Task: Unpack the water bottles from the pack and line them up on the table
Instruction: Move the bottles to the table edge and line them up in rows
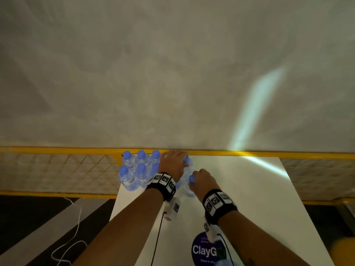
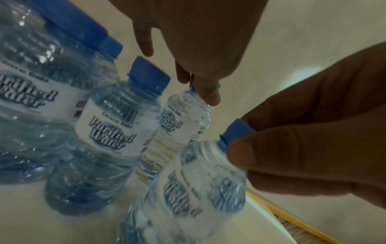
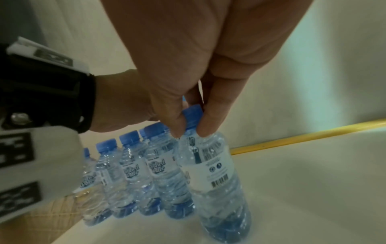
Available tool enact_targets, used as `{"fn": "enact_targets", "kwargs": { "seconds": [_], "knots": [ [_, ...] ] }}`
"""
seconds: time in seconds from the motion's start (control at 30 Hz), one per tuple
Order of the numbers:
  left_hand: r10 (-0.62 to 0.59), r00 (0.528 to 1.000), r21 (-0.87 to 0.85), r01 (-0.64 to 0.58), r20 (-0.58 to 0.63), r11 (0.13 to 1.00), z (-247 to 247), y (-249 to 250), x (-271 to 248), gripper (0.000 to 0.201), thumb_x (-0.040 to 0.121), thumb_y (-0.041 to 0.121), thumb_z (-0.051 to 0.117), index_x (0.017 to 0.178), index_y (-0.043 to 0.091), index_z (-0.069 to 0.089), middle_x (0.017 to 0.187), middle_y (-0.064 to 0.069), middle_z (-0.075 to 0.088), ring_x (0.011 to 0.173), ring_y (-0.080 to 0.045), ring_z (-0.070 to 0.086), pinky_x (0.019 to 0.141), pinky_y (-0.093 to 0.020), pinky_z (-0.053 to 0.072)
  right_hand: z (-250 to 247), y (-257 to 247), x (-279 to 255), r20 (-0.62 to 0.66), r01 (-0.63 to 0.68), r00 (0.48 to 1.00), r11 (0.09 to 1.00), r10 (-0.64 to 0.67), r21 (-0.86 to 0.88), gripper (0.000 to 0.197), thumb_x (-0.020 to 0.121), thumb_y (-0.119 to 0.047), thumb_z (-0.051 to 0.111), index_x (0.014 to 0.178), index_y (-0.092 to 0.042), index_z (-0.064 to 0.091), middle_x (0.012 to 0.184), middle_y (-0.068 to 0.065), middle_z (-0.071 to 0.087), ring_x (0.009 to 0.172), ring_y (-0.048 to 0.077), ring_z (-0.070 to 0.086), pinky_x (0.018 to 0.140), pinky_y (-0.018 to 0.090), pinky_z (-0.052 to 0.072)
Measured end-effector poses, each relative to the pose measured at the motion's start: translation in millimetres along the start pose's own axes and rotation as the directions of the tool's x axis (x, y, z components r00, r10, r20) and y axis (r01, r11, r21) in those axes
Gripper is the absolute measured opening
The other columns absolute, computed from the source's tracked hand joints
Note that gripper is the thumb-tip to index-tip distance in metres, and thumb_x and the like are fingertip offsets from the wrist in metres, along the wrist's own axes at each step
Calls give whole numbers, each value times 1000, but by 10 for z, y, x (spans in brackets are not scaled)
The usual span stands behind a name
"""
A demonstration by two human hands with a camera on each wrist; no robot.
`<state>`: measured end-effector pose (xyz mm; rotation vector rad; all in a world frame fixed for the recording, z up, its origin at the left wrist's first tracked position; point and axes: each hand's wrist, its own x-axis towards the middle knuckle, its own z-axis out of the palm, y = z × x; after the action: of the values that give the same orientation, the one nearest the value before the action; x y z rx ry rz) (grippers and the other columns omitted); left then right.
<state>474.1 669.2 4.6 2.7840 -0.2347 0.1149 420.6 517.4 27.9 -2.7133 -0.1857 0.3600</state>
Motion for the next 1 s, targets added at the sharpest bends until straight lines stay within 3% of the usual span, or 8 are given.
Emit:
{"fn": "enact_targets", "kwargs": {
  "seconds": [0.13, 0.33, 0.57, 0.77, 1.0],
  "knots": [
    [-21, 999, -21, 22, 49, 1000, 152, -84, 64, 35, 97, 30, 67, 132, 29, 64, 132, 7, 65, 131, -24, 50, 115, -55, 30, 41, 14, 253, 19, -1, 1000, 999, 2, -53, 30, 94, -32, 51, 112, -11, 62, 113, 10, 56, 100, 28, 60, 80, 30, 45],
    [-34, 998, -49, 37, 57, 998, 211, -80, 188, 36, 98, 30, 64, 134, 28, 63, 132, 5, 65, 132, -24, 50, 110, -43, 38, 55, -19, 482, 73, -18, 997, 994, 26, -111, 35, 94, -33, 52, 114, -8, 63, 114, 14, 59, 104, 31, 61, 82, 32, 48],
    [-61, 991, 31, 58, 116, 998, 151, -36, 205, 43, 104, 35, 54, 147, 34, 51, 146, 14, 57, 141, -20, 38, 107, -47, 32, 149, -17, 542, 89, 54, 995, 985, -39, -167, 33, 93, -32, 46, 103, -9, 67, 106, 15, 66, 96, 31, 62, 68, 28, 36],
    [-52, 986, 72, 41, 157, 997, 201, -43, 221, 51, 107, 33, 50, 156, 34, 37, 156, 14, 47, 146, -21, 32, 111, -51, 31, 87, -19, 524, 46, 49, 998, 986, -43, -158, 33, 94, -34, 52, 113, -10, 64, 110, 14, 61, 101, 29, 61, 79, 31, 47],
    [-9, 980, 109, -13, 200, 994, 264, -138, 222, 66, 104, 25, 55, 161, 33, 23, 164, 11, 35, 150, -23, 26, 116, -54, 31, 75, 6, 543, 24, 1, 1000, 997, 1, -75, 32, 93, -29, 57, 115, -7, 60, 113, 13, 57, 105, 29, 59, 83, 30, 46]
  ]
}}
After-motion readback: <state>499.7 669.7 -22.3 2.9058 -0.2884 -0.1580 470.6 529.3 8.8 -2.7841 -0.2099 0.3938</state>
